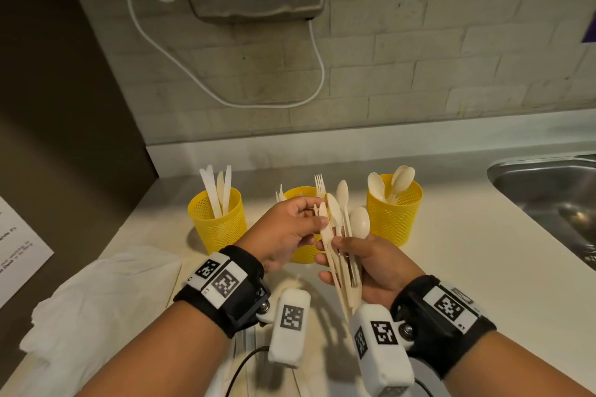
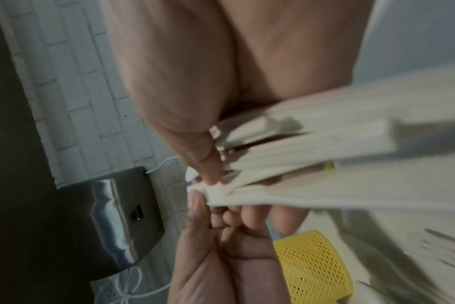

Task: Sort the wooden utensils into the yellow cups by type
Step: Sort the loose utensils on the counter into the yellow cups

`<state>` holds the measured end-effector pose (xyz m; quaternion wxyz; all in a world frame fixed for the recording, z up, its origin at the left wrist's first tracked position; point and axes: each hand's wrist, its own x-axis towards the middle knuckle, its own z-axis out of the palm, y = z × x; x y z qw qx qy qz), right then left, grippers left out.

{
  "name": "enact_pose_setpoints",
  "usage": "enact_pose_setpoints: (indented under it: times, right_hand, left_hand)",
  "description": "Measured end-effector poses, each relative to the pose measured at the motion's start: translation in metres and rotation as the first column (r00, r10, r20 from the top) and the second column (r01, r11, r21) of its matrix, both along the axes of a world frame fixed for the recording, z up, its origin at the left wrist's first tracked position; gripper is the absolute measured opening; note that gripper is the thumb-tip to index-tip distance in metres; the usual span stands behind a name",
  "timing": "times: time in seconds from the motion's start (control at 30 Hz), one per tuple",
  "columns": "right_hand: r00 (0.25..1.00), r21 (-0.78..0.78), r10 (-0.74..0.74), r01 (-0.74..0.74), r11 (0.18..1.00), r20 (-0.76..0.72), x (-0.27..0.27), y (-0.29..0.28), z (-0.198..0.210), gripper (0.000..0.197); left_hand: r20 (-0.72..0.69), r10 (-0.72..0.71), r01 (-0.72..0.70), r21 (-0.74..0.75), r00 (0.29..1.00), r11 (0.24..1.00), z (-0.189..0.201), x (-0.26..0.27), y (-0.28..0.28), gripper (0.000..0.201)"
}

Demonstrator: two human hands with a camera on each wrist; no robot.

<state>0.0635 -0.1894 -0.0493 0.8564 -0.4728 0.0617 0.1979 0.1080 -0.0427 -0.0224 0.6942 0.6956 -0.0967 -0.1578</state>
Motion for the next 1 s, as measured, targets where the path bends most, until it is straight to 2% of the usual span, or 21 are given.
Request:
enact_pose_setpoints:
  times: [0.23,0.3,0.37,0.43,0.5,0.6,0.7,0.77,0.83,0.93,0.97,1.0]
  right_hand:
    - [0.997,0.005,-0.078,0.078,0.997,-0.007,0.003,-0.001,-0.001,0.015]
    - [0.990,-0.034,-0.134,0.135,0.990,0.035,0.005,-0.005,0.000,0.017]
    - [0.977,-0.078,-0.176,0.186,0.979,0.118,0.009,-0.014,0.007,0.015]
    - [0.949,-0.103,-0.234,0.260,0.960,0.212,0.014,-0.027,0.022,0.018]
    - [0.906,-0.070,-0.325,0.355,0.932,0.273,0.022,-0.042,0.043,0.020]
    - [0.840,0.032,-0.435,0.450,0.892,0.324,0.041,-0.060,0.072,0.024]
    - [0.776,-0.061,-0.462,0.535,0.842,0.429,0.062,-0.067,0.082,0.023]
    - [0.761,-0.176,-0.440,0.574,0.800,0.477,0.072,-0.067,0.080,0.027]
    - [0.786,-0.318,-0.382,0.566,0.760,0.487,0.078,-0.070,0.070,0.029]
    - [0.830,-0.557,-0.274,0.536,0.634,0.487,0.083,-0.074,0.055,0.025]
    - [0.829,-0.571,-0.274,0.540,0.618,0.487,0.084,-0.074,0.054,0.024]
    - [0.815,-0.524,-0.304,0.557,0.644,0.493,0.085,-0.074,0.054,0.024]
  left_hand:
    - [0.018,0.068,-0.069,0.044,0.998,0.997,0.004,0.005,0.009,0.019]
    - [0.089,0.074,-0.081,0.070,0.993,0.994,0.013,0.006,0.015,0.021]
    - [0.241,0.119,-0.140,0.073,0.963,0.988,0.033,0.007,0.028,0.029]
    - [0.419,0.206,-0.252,0.057,0.884,0.966,0.060,0.008,0.050,0.040]
    - [0.567,0.281,-0.399,0.091,0.774,0.913,0.086,0.007,0.079,0.042]
    - [0.693,0.360,-0.611,0.146,0.624,0.778,0.108,0.014,0.118,0.038]
    - [0.768,0.321,-0.735,0.271,0.555,0.621,0.105,0.027,0.135,0.027]
    - [0.766,0.284,-0.754,0.366,0.577,0.545,0.091,0.036,0.139,0.028]
    - [0.722,0.275,-0.730,0.444,0.635,0.520,0.072,0.046,0.143,0.030]
    - [0.651,0.288,-0.683,0.505,0.703,0.527,0.042,0.059,0.143,0.030]
    - [0.620,0.294,-0.660,0.514,0.727,0.548,0.035,0.060,0.142,0.030]
    - [0.590,0.302,-0.638,0.520,0.749,0.568,0.028,0.061,0.141,0.029]
